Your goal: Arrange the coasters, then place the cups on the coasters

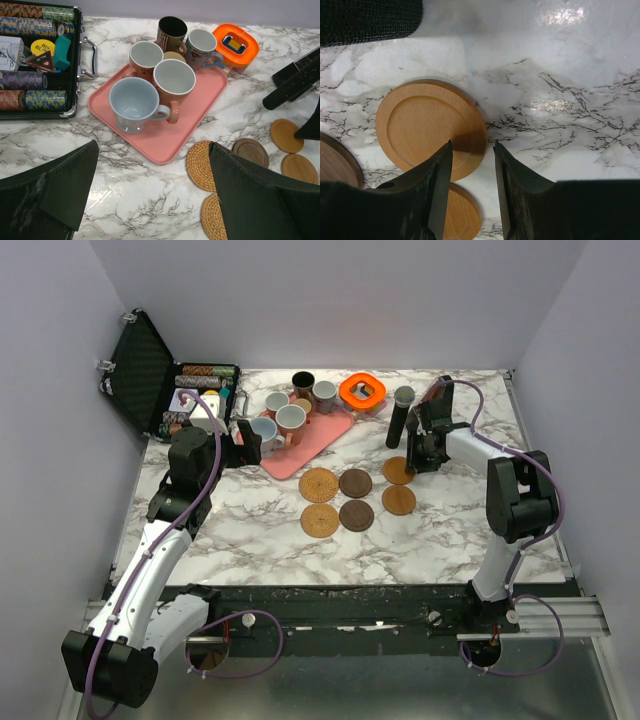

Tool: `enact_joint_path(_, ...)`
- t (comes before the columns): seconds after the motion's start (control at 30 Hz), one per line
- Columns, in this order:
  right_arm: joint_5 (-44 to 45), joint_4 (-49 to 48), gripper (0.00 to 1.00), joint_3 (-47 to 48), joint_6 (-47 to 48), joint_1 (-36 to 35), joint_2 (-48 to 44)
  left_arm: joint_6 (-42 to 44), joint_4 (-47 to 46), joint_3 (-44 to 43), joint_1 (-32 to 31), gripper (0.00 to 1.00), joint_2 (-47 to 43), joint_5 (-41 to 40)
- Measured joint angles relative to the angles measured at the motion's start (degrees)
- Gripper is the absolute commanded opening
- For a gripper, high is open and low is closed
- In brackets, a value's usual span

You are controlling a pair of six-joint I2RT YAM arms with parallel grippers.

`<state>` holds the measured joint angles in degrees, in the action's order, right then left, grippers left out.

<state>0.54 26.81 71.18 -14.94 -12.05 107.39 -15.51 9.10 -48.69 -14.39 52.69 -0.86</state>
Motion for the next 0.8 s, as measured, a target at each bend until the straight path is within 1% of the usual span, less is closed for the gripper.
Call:
enact_joint_path(0.2,-0.5,0.5,0.42,0.0,0.0,-0.4,0.2,0.0,0.0,0.0,0.0,0.99,0.0,0.0)
enact_joint_path(0.47,-1.0,1.3,0.41,-0.2,0.0,-1.4,0.1,-0.2,0.0,0.0,0.0,0.99,0.0,0.0)
enact_joint_path(0.8,-1.0,1.5,0.39,-2.9,-0.1,-3.4,-2.0,-0.2,0.0,0.0,0.0,0.99,0.0,0.0)
